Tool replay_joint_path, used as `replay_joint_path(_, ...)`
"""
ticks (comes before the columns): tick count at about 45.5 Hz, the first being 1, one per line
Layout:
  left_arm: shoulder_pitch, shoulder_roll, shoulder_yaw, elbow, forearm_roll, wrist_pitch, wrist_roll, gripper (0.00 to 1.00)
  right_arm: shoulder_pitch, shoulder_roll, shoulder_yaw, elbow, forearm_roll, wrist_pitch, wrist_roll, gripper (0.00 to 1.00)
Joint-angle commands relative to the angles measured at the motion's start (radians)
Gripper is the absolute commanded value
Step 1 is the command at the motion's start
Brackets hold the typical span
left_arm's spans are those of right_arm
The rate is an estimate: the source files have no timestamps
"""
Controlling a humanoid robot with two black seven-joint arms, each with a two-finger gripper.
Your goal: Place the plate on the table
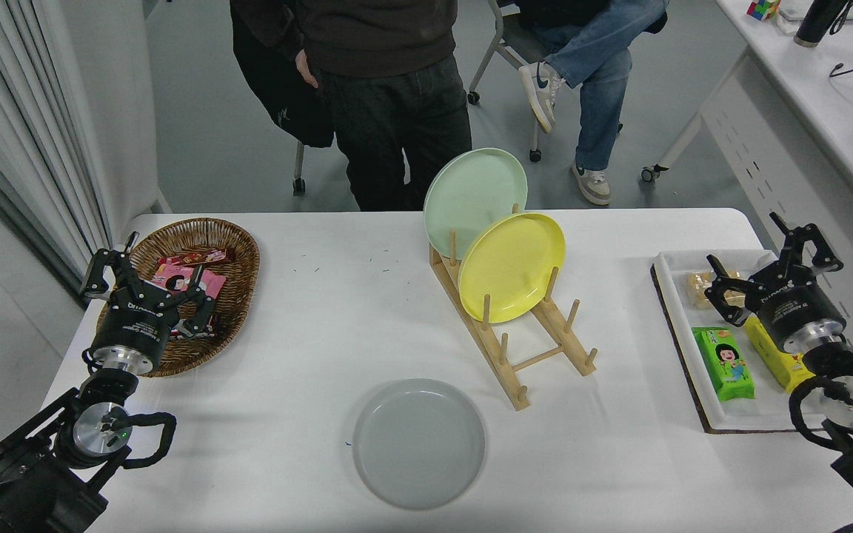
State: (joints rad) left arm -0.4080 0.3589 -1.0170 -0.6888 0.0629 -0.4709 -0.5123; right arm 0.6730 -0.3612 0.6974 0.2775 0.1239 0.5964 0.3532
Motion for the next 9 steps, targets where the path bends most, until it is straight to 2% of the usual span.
replay_joint_path(1, 0.000, 0.000, 0.000, 0.000, 0.000, 0.000, 0.000, 0.98, 0.016, 0.022, -0.006, -0.044, 0.008, -0.001, 0.000, 1.00)
replay_joint_path(9, 0.000, 0.000, 0.000, 0.000, 0.000, 0.000, 0.000, 0.98, 0.016, 0.031, -0.001, -0.044, 0.011, -0.001, 0.001, 1.00)
